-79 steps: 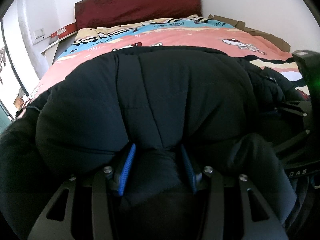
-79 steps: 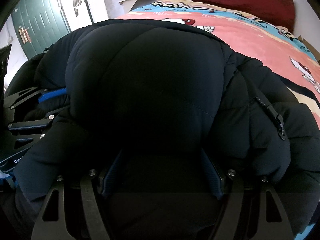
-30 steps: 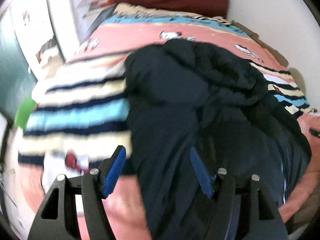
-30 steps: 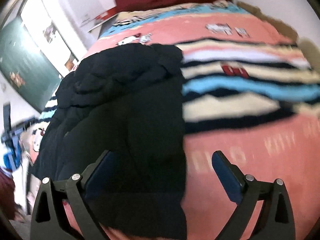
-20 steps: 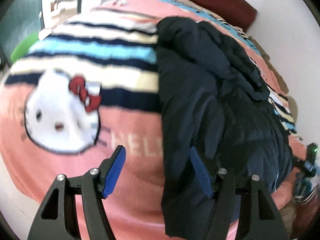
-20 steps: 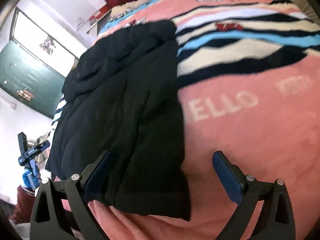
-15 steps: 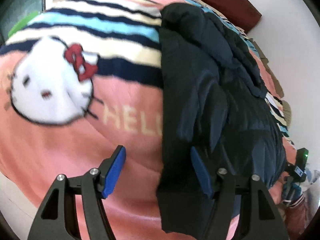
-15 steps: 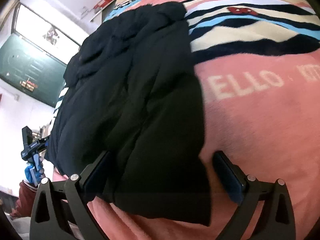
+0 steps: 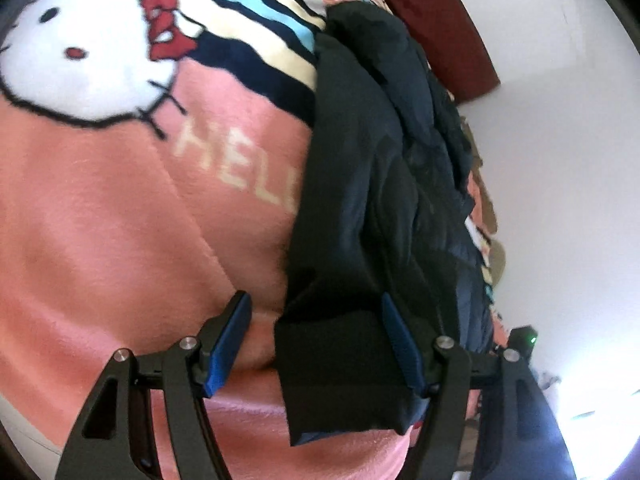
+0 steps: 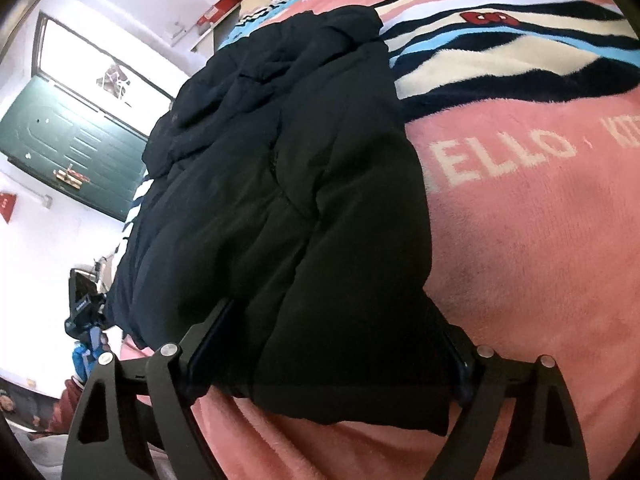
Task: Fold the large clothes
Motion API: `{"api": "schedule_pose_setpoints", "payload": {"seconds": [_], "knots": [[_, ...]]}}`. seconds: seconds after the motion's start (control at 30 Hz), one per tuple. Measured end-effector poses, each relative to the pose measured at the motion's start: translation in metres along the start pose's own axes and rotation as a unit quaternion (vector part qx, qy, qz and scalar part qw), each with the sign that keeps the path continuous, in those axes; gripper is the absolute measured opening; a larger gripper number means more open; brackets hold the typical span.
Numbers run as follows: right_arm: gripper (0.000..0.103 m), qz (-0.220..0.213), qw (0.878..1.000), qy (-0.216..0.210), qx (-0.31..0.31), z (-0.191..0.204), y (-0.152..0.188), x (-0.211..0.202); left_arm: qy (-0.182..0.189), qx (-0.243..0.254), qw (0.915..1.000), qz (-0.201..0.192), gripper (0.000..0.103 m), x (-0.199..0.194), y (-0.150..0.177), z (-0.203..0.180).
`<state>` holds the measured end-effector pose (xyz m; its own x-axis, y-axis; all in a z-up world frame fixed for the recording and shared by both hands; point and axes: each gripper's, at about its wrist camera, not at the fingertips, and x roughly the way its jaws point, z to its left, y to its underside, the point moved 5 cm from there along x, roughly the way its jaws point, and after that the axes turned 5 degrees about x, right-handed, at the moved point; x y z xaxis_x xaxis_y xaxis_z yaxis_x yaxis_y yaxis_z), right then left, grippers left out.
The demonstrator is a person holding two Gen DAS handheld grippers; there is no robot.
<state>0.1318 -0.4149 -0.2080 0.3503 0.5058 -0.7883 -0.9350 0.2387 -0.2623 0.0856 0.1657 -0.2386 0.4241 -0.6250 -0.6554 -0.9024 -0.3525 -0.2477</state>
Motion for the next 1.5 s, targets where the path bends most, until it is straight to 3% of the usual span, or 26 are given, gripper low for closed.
{"api": "schedule_pose_setpoints", "payload": {"seconds": [0.2,0.43,0.57,0.7,0.8,0.87,0.97,1.07,1.2,1.3,1.5], "knots": [[0.088,-0.001,1.0,-0.014,0.01,-0.003,-0.001,0.001,0.038,-0.018,0.999,-0.016,0.066,-0.002,-0.017,-0.005],[0.092,-0.003,0.999,-0.032,0.019,-0.001,-0.001,0.001,0.059,0.027,0.996,0.062,0.066,0.03,0.006,-0.026],[0.093,0.001,0.999,-0.041,0.023,-0.002,-0.002,0.004,0.086,0.001,0.9953,0.045,0.065,0.019,0.014,-0.017],[0.091,0.003,0.998,-0.049,0.026,-0.001,-0.001,0.004,0.086,0.028,0.9958,0.016,0.063,0.006,0.018,-0.034],[0.069,0.013,0.998,-0.057,0.03,0.001,0.002,0.006,0.072,0.054,0.9959,0.014,0.049,0.008,0.018,-0.05],[0.042,0.016,0.997,-0.073,0.034,0.001,0.002,0.006,0.067,0.066,0.9955,0.01,0.033,0.008,0.015,-0.058],[0.025,0.007,0.996,-0.091,0.02,0.012,-0.001,0.001,0.066,0.084,0.9942,-0.001,0.021,0.0,0.007,-0.075],[0.021,-0.022,0.991,-0.129,0.015,0.023,-0.01,-0.015,0.076,0.085,0.9934,-0.015,0.019,-0.012,-0.008,-0.093],[0.02,-0.073,0.98,-0.183,0.036,0.031,-0.032,-0.038,0.115,0.073,0.9889,-0.058,0.019,-0.038,-0.044,-0.119],[0.019,-0.116,0.963,-0.235,0.065,0.034,-0.055,-0.053,0.143,0.069,0.9835,-0.087,0.019,-0.054,-0.076,-0.136],[0.019,-0.185,0.913,-0.331,0.151,0.033,-0.127,-0.065,0.196,0.041,0.972,-0.123,0.019,-0.06,-0.146,-0.163]]}}
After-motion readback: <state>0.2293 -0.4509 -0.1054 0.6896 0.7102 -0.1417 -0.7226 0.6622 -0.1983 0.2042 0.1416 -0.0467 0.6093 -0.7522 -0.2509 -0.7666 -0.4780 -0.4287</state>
